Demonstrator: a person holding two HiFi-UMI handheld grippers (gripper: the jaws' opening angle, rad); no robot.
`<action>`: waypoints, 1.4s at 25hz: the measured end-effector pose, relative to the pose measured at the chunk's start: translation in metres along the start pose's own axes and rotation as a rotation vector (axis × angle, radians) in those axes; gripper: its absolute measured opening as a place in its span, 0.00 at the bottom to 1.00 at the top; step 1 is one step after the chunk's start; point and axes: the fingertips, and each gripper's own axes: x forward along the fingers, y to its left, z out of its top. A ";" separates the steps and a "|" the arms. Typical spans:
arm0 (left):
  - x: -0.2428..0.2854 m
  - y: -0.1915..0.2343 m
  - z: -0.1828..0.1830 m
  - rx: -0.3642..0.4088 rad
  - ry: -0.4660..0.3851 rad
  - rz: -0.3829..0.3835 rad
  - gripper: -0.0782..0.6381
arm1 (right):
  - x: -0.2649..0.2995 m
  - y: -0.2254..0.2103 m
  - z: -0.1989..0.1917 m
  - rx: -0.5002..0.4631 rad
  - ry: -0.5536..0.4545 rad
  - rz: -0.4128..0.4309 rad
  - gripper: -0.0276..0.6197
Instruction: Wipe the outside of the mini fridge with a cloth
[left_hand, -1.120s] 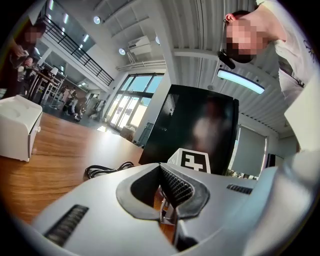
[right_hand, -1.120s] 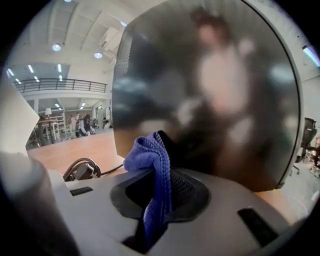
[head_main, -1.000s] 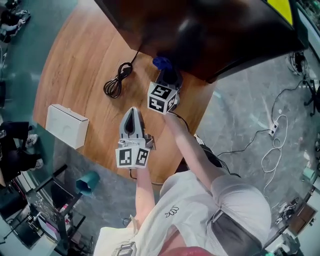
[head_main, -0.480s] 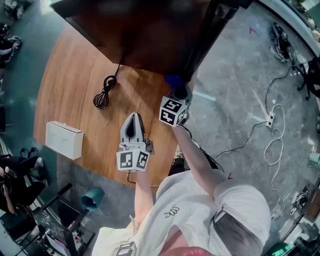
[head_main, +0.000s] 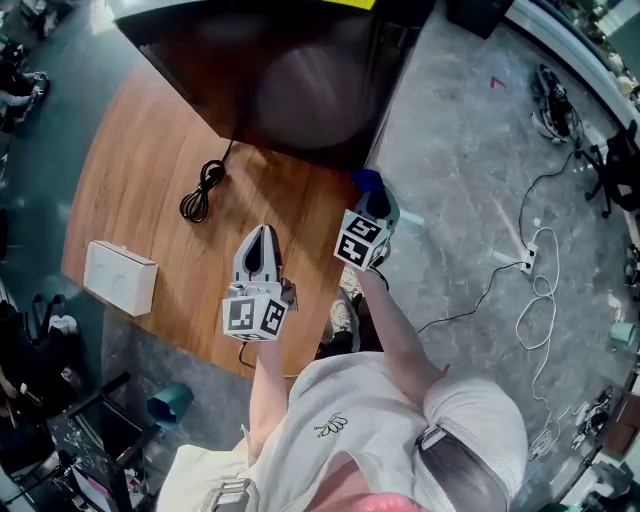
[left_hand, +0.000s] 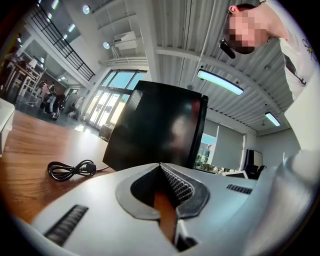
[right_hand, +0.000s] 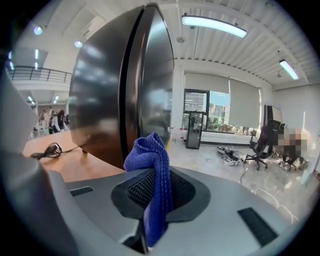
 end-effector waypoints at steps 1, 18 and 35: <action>0.001 -0.007 0.003 0.010 -0.005 -0.011 0.12 | -0.011 -0.003 0.008 0.016 -0.019 0.037 0.14; -0.070 -0.119 0.156 0.124 -0.251 -0.094 0.12 | -0.249 -0.026 0.158 0.054 -0.341 0.501 0.14; -0.079 -0.128 0.146 0.213 -0.226 -0.039 0.12 | -0.274 -0.017 0.161 -0.092 -0.426 0.491 0.14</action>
